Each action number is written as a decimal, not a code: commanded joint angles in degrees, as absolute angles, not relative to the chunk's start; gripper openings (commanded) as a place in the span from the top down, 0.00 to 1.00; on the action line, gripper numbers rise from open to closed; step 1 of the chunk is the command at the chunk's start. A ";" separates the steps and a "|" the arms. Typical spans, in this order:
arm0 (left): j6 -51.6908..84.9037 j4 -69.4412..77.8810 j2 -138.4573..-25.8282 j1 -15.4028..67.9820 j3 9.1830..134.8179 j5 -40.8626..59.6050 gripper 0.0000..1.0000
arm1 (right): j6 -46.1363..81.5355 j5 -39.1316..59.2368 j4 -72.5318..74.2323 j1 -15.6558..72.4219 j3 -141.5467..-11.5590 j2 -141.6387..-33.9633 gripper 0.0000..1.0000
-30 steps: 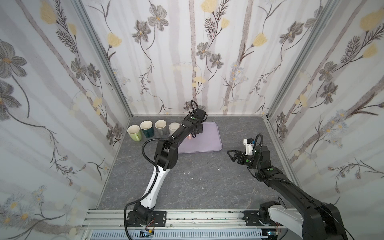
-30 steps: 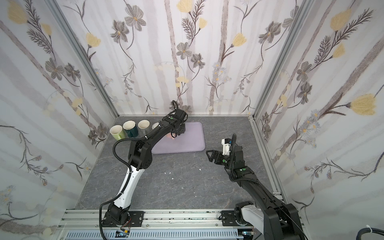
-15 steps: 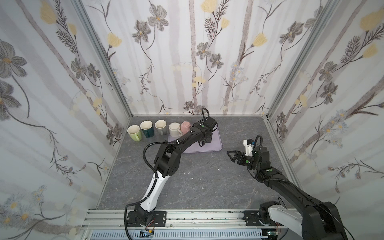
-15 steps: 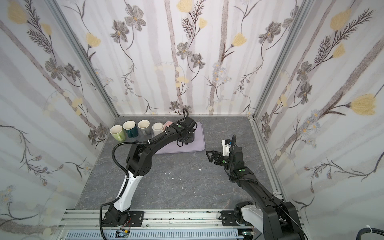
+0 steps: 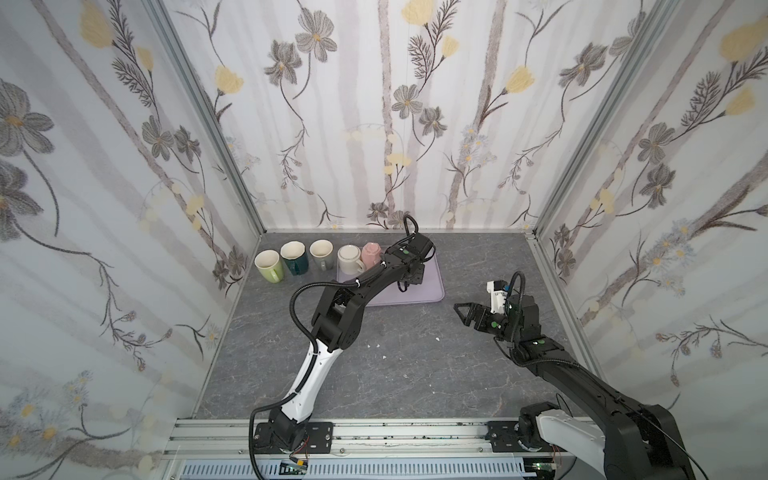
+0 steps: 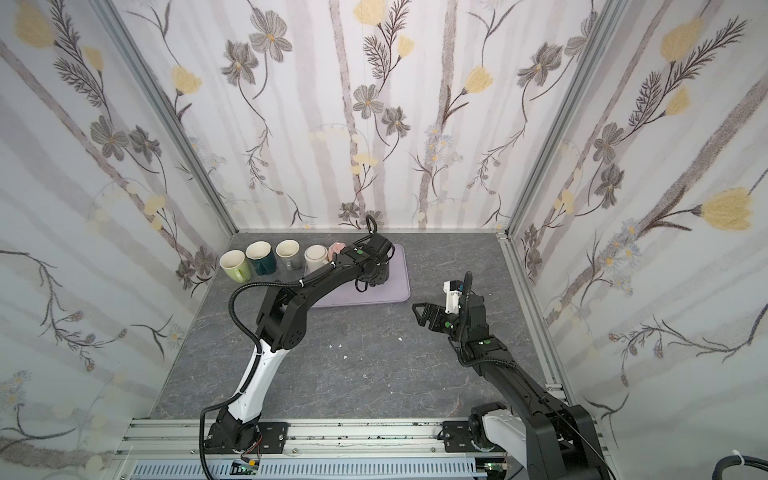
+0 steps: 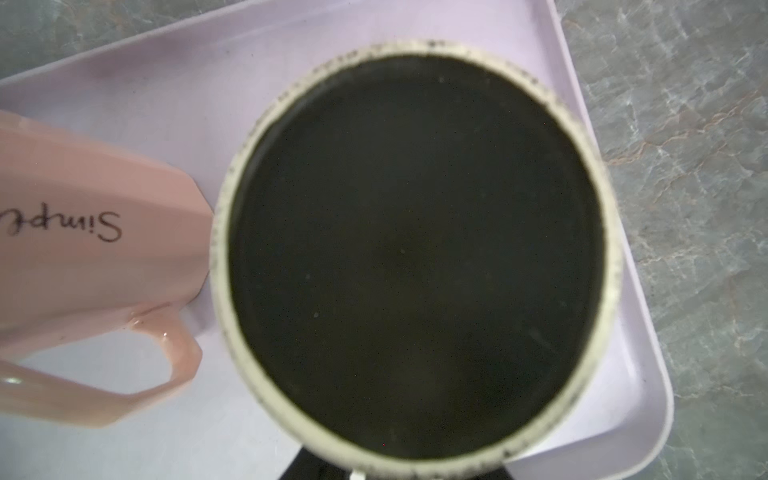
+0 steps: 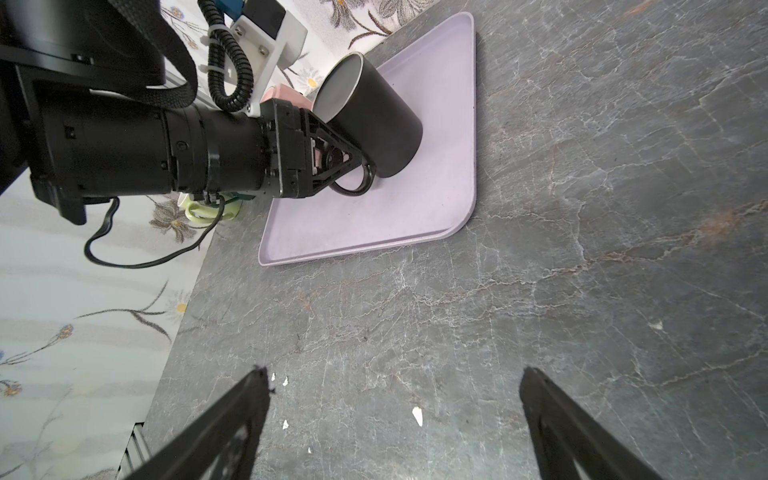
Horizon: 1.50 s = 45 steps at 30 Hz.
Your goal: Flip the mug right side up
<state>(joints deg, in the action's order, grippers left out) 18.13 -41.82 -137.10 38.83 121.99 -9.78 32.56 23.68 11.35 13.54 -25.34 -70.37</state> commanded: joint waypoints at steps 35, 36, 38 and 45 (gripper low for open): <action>19.15 -32.90 -127.21 38.13 115.29 -1.09 1.00 | 39.77 28.11 22.72 13.62 -23.29 -74.27 0.00; 19.25 -31.97 -126.35 38.06 114.50 -0.27 1.00 | 40.01 28.05 23.00 13.62 -23.05 -74.19 0.00; 19.72 -30.22 -124.65 38.14 112.68 0.87 1.00 | 40.74 27.69 23.54 13.62 -22.61 -74.18 0.00; 21.58 -22.40 -118.61 37.55 105.32 6.95 1.00 | 42.99 28.49 26.53 13.62 -22.41 -74.53 0.00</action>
<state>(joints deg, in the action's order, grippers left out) 19.99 -31.27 -120.84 37.93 106.94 3.84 41.12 27.97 21.78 13.54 -22.50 -74.22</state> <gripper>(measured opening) 0.152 0.996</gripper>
